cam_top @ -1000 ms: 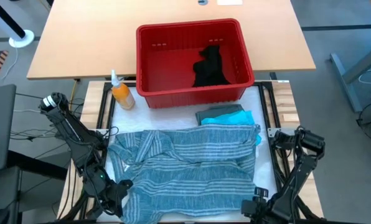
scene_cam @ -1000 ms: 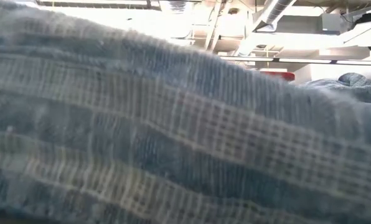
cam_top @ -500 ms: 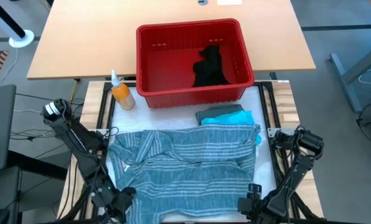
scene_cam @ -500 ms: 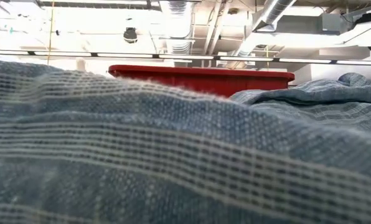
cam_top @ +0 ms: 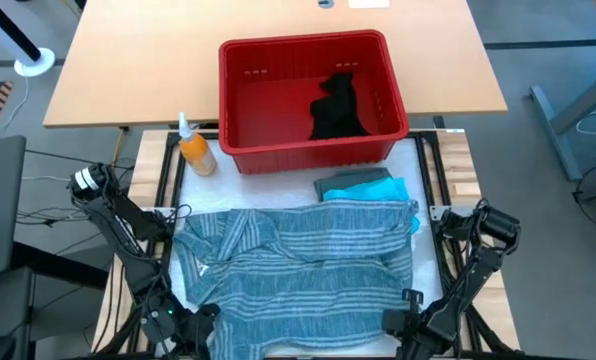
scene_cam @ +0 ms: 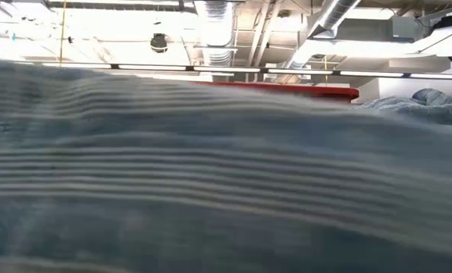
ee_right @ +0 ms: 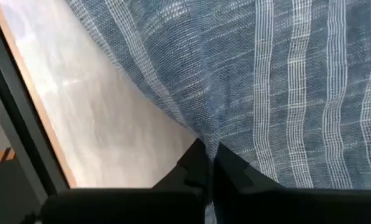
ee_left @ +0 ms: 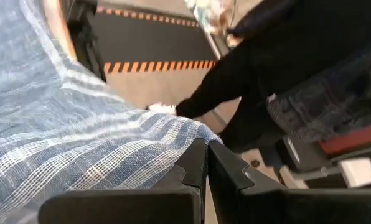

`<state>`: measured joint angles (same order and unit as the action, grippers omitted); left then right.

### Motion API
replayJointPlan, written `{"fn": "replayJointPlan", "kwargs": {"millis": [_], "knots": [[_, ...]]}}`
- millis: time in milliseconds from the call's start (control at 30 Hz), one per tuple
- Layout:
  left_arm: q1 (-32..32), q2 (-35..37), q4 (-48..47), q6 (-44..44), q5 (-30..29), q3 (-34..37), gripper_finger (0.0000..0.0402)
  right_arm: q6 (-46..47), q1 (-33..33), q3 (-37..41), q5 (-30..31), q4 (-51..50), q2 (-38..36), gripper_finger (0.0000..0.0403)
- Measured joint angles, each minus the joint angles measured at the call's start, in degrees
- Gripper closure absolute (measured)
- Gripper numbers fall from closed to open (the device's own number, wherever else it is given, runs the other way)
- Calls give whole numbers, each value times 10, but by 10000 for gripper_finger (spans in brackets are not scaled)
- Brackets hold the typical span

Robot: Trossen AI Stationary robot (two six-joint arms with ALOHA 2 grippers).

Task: Fold Laundry from Bin
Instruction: Fold the blue patterned polo shirt

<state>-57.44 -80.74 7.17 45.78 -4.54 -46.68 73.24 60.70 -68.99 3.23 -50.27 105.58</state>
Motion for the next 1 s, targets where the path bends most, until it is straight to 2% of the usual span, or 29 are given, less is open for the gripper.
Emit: {"fn": "replayJointPlan", "kwargs": {"millis": [167, 300, 500, 600, 733, 867, 1000], "knots": [[4, 21, 44, -24, -37, 0, 401, -42, -12, -19, -21, -15, -63, 385], [11, 58, 43, -55, -99, 0, 401, -47, -40, -20, -23, -31, -132, 384], [20, 144, 26, -111, -266, 0, 401, -30, -125, -20, 16, -132, -231, 383], [20, 192, -36, -114, -353, 0, 401, -31, -183, -20, 40, -212, -266, 384], [15, 253, -181, -42, -434, 0, 402, -60, -278, -20, 47, -266, -300, 384], [8, 281, -313, 56, -443, 0, 401, -84, -370, -20, 58, -264, -319, 384], [8, 283, -401, 128, -431, 0, 401, -94, -437, -20, 59, -275, -331, 384]]}}
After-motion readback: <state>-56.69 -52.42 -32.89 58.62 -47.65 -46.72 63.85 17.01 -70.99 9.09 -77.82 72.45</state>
